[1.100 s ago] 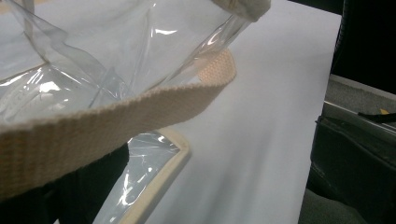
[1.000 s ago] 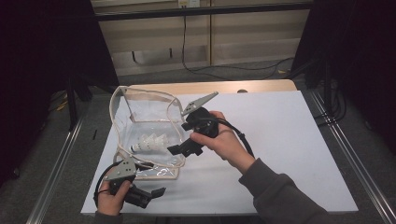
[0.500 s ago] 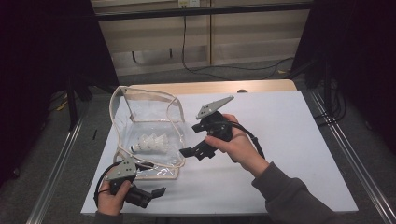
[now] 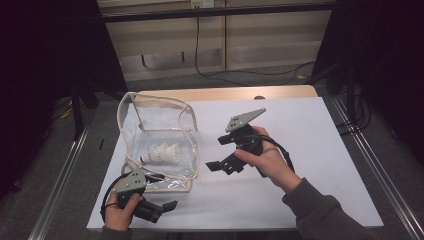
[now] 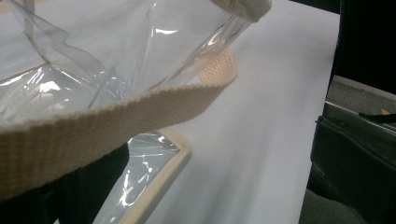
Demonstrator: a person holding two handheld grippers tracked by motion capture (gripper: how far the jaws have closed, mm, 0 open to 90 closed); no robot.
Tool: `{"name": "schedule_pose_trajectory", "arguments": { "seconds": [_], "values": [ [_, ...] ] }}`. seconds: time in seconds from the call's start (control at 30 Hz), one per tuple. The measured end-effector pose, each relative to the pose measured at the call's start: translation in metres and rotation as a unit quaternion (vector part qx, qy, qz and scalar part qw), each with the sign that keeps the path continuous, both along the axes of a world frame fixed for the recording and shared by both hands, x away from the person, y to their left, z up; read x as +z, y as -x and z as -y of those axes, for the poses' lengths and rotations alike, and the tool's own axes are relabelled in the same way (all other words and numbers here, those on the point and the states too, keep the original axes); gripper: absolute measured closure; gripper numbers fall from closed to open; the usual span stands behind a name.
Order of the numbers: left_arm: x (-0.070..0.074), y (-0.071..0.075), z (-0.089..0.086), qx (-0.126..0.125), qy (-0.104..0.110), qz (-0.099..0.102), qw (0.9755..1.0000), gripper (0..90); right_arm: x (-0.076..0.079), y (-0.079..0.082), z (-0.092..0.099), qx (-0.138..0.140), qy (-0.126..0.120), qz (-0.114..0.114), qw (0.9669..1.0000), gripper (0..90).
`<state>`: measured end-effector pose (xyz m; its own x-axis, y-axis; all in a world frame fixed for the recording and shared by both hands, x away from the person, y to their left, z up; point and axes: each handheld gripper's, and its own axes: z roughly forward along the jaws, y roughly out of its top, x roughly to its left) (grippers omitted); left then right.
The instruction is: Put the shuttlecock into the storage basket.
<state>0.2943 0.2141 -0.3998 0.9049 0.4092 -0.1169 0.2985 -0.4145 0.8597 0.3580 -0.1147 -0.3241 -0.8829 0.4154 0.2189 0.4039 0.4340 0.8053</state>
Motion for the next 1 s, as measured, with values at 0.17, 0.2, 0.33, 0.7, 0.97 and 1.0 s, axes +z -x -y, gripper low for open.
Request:
{"name": "schedule_pose_trajectory", "arguments": {
  "seconds": [0.17, 0.2, 0.33, 0.7, 0.97, 1.0],
  "values": [
    [0.000, 0.000, -0.001, 0.002, 0.001, 0.000, 1.0000, 4.3, -0.006, 0.002, 0.012, -0.005, -0.003, 0.001, 1.0000, 4.1],
    [0.000, 0.000, 0.000, 0.002, 0.001, 0.001, 1.0000, 4.3, -0.007, 0.002, 0.013, -0.005, 0.000, 0.002, 1.0000, 4.1],
    [0.000, 0.000, -0.001, 0.000, -0.003, 0.001, 1.0000, 4.3, -0.013, 0.003, 0.020, -0.007, 0.004, 0.001, 1.0000, 4.2],
    [0.000, 0.000, -0.001, 0.001, -0.002, 0.000, 1.0000, 4.3, -0.024, 0.005, 0.042, -0.026, -0.003, 0.004, 0.9997, 4.4],
    [0.000, 0.000, 0.000, 0.001, -0.001, -0.001, 1.0000, 4.3, -0.033, 0.005, 0.055, -0.038, 0.002, 0.007, 0.9993, 4.7],
    [0.000, 0.000, -0.001, 0.001, -0.003, -0.001, 1.0000, 4.3, -0.034, 0.005, 0.056, -0.039, 0.001, 0.009, 0.9992, 4.7]
  ]
}}
